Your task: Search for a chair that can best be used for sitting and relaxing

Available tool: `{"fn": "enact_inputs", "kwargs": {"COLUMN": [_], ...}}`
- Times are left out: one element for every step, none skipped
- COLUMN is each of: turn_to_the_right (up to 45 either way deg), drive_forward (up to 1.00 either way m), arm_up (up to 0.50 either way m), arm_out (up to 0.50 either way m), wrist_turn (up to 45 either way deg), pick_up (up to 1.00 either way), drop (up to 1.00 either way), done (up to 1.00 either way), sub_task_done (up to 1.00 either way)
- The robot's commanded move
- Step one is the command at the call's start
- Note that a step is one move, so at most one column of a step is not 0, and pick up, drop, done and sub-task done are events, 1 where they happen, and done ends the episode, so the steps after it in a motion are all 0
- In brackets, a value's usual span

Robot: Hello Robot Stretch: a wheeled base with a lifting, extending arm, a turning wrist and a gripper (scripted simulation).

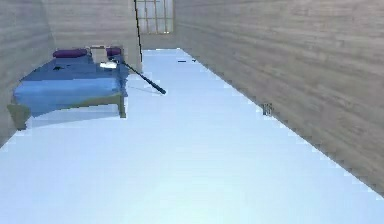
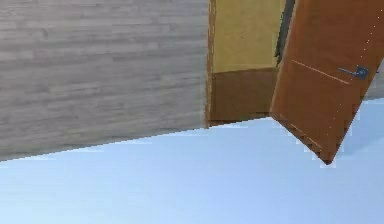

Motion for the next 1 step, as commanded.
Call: {"fn": "enact_inputs", "kwargs": {"turn_to_the_right": [0.0], "drive_forward": [1.00], "arm_up": [0.00], "arm_out": [0.00], "wrist_turn": [0.0], "pick_up": [0.00], "drop": [0.00], "done": [0.00], "sub_task_done": [0.00]}}
